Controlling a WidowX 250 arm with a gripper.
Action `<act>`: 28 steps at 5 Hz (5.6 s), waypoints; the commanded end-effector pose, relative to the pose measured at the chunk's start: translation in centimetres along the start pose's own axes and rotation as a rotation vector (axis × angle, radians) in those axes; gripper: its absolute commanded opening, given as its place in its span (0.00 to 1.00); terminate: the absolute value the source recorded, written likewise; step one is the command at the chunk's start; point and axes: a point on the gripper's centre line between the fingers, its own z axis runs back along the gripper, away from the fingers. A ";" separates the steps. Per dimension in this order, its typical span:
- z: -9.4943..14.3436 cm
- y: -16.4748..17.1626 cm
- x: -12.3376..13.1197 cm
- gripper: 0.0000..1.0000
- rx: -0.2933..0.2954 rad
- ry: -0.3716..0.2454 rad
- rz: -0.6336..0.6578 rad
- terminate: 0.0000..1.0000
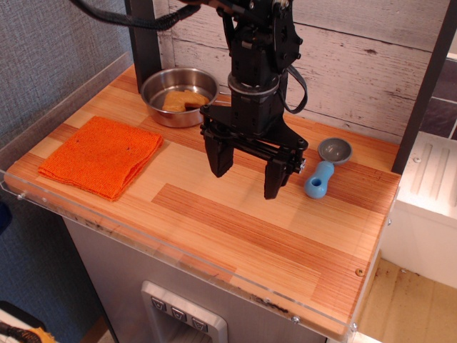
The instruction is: Slide the cloth closer to the spoon.
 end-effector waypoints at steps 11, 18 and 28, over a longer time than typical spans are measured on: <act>-3.5 19.9 -2.8 1.00 0.078 -0.055 0.052 0.00; -5.2 7.1 -2.1 1.00 -0.074 -0.029 -0.061 0.00; 3.7 2.7 -1.5 1.00 -0.014 -0.049 0.028 0.00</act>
